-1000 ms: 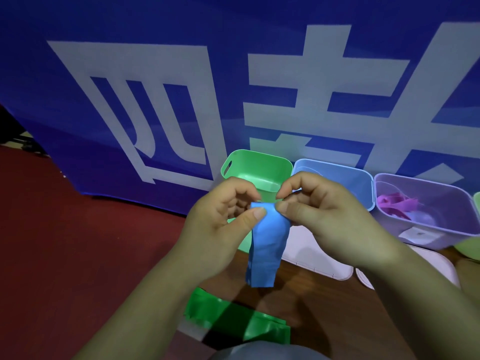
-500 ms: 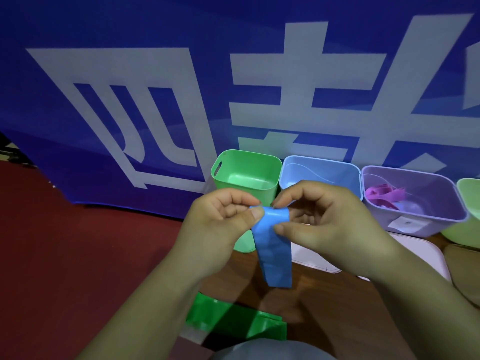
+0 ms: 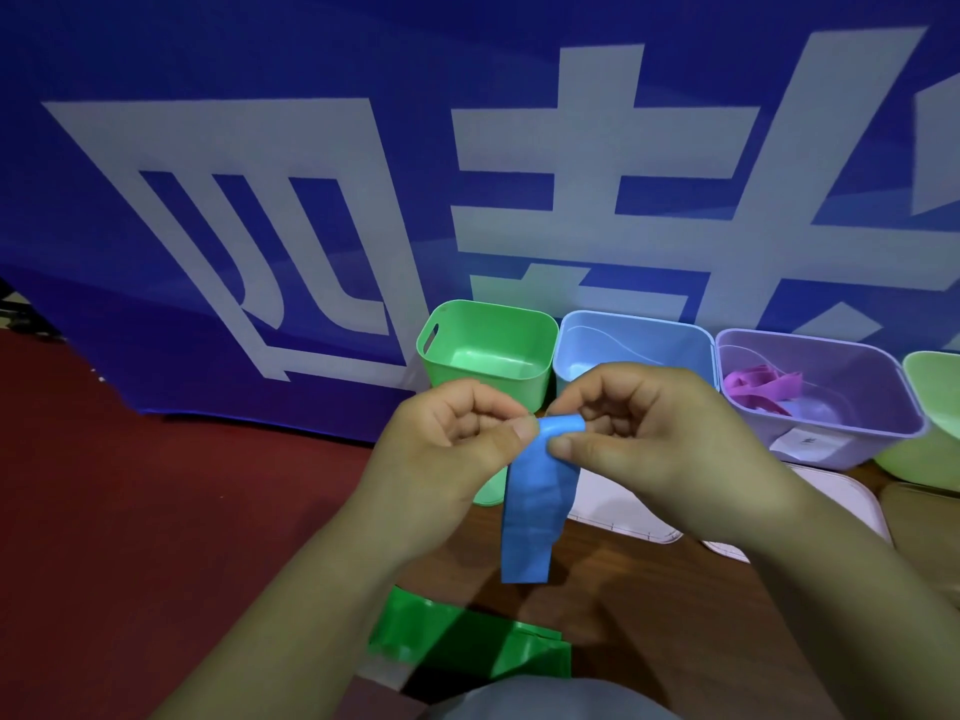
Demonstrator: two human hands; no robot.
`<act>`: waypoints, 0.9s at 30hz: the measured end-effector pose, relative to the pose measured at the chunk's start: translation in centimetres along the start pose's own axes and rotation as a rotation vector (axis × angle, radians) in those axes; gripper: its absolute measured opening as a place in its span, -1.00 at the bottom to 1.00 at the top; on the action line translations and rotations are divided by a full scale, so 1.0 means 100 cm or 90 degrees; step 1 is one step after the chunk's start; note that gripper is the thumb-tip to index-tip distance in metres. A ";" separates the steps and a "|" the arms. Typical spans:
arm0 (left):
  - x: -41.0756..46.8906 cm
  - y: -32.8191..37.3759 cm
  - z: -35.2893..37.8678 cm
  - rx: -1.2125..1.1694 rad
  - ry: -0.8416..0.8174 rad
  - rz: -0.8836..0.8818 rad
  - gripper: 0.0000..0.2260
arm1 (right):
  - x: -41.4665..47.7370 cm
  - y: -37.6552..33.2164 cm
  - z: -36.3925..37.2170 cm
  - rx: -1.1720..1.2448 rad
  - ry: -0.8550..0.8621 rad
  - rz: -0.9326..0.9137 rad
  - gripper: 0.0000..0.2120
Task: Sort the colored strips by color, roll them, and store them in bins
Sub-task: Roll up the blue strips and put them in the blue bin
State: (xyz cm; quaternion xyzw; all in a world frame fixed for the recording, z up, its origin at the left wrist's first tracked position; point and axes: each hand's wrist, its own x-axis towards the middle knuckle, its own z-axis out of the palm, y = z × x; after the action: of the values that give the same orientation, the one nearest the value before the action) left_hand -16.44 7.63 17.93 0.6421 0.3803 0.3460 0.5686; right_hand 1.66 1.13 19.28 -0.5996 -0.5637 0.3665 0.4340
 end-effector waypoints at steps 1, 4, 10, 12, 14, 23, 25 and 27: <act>-0.001 0.001 0.000 -0.006 -0.017 0.006 -0.84 | 0.001 0.000 -0.001 0.009 -0.005 0.001 -0.88; -0.001 -0.003 -0.003 -0.007 -0.050 0.037 -0.79 | 0.003 -0.002 -0.003 0.048 -0.023 0.012 -0.88; 0.004 -0.004 -0.009 0.046 -0.070 0.112 -0.71 | 0.008 -0.006 -0.005 0.132 -0.056 0.062 -0.90; 0.006 -0.004 -0.009 0.093 -0.072 0.139 -0.74 | 0.009 -0.006 -0.005 0.170 -0.058 0.089 -0.93; 0.008 -0.005 -0.010 0.124 -0.068 0.154 -0.77 | 0.010 -0.006 -0.003 0.188 -0.051 0.121 -0.97; 0.010 -0.008 -0.010 0.072 -0.038 0.132 -0.77 | 0.010 -0.010 0.003 0.262 -0.032 0.169 -0.88; 0.010 -0.008 -0.008 0.028 -0.026 0.104 -0.79 | 0.010 -0.010 0.004 0.240 -0.022 0.149 -0.90; 0.010 -0.009 -0.006 0.005 -0.003 0.084 -0.81 | 0.008 -0.010 0.006 0.206 -0.001 0.112 -0.94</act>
State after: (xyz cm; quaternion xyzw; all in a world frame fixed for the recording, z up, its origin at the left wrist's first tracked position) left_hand -16.62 8.85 17.12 0.6688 0.3370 0.3800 0.5429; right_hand 0.81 2.02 20.03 -0.5691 -0.4428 0.4892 0.4906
